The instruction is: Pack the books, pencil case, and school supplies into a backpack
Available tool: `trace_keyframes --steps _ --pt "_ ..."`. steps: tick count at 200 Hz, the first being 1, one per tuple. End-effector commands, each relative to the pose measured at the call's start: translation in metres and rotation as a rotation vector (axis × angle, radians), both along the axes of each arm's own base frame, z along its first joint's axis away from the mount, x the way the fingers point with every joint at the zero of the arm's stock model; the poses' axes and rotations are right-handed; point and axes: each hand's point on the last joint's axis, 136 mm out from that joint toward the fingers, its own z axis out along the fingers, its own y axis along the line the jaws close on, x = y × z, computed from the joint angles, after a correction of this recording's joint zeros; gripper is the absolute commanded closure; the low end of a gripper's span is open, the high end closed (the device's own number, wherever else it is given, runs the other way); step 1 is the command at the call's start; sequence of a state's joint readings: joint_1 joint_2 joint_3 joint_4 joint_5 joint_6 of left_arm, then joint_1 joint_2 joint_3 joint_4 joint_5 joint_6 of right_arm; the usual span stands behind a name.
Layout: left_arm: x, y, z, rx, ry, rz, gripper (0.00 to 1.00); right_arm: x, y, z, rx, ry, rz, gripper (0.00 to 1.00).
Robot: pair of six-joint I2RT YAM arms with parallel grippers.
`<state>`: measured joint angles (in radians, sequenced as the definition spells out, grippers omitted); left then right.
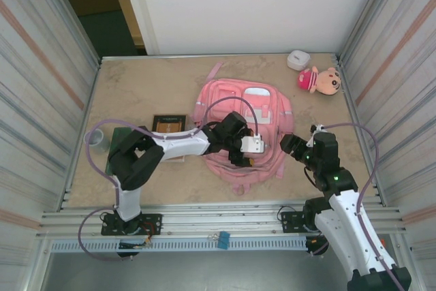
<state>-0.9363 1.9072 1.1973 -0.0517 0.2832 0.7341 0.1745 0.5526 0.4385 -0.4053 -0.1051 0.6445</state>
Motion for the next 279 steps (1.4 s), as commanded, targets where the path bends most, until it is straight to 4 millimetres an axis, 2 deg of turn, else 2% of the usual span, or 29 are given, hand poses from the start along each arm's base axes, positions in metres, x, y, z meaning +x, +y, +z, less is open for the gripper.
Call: trace_keyframes --steps 1,13,21,44,51,63,74,96,107,123,146,163,181,223,240,244,254,279 --pt "-0.001 0.005 -0.014 0.057 -0.008 -0.014 0.17 0.001 -0.002 0.003 -0.001 -0.019 -0.003 0.25" --pt "-0.002 0.007 -0.016 0.059 -0.009 -0.013 0.18 0.001 -0.003 0.002 -0.004 -0.018 -0.006 0.25" --pt "-0.001 0.007 -0.017 0.058 -0.016 -0.004 0.23 0.002 -0.003 0.002 -0.007 -0.019 -0.007 0.25" --pt "0.007 0.010 -0.009 0.034 -0.065 0.043 0.60 0.004 -0.007 -0.001 -0.015 -0.014 -0.033 0.25" --pt "0.008 0.011 -0.001 0.016 -0.083 0.045 0.69 0.006 -0.007 0.000 -0.013 -0.017 -0.035 0.25" --pt "0.006 0.013 0.018 -0.016 -0.115 0.028 0.89 0.009 -0.007 0.002 -0.025 -0.019 -0.031 0.26" --pt "0.003 0.015 0.042 -0.075 -0.111 0.015 1.00 0.011 -0.006 0.006 -0.064 -0.038 0.001 0.27" --pt "-0.011 0.024 0.097 -0.239 -0.011 -0.073 1.00 0.019 -0.007 0.014 -0.183 -0.100 0.072 0.30" --pt "-0.016 0.032 0.118 -0.299 0.011 -0.119 1.00 0.021 -0.004 0.014 -0.249 -0.130 0.140 0.26" --pt "-0.015 0.044 0.139 -0.368 0.003 -0.145 1.00 0.023 0.008 0.014 -0.353 -0.186 0.300 0.26" --pt "-0.006 0.063 0.161 -0.439 0.041 -0.160 1.00 0.033 0.013 0.026 -0.337 -0.270 0.381 0.27" --pt "0.003 0.075 0.171 -0.467 0.052 -0.156 1.00 0.045 0.008 0.043 -0.359 -0.341 0.386 0.27" --pt "0.008 0.083 0.181 -0.503 0.057 -0.168 1.00 0.053 0.006 0.044 -0.407 -0.382 0.449 0.28" --pt "0.022 0.095 0.200 -0.566 0.057 -0.150 1.00 0.058 0.011 0.016 -0.474 -0.363 0.641 0.39" --pt "0.026 0.096 0.201 -0.567 0.055 -0.144 1.00 0.058 0.011 0.008 -0.482 -0.347 0.692 0.43" --pt "0.027 0.096 0.200 -0.566 0.056 -0.141 1.00 0.059 0.012 -0.001 -0.466 -0.320 0.705 0.44" --pt "0.028 0.097 0.200 -0.568 0.056 -0.138 1.00 0.059 0.013 -0.007 -0.459 -0.312 0.726 0.46" --pt "0.031 0.097 0.201 -0.574 0.056 -0.131 1.00 0.057 0.022 -0.014 -0.436 -0.300 0.808 0.51"
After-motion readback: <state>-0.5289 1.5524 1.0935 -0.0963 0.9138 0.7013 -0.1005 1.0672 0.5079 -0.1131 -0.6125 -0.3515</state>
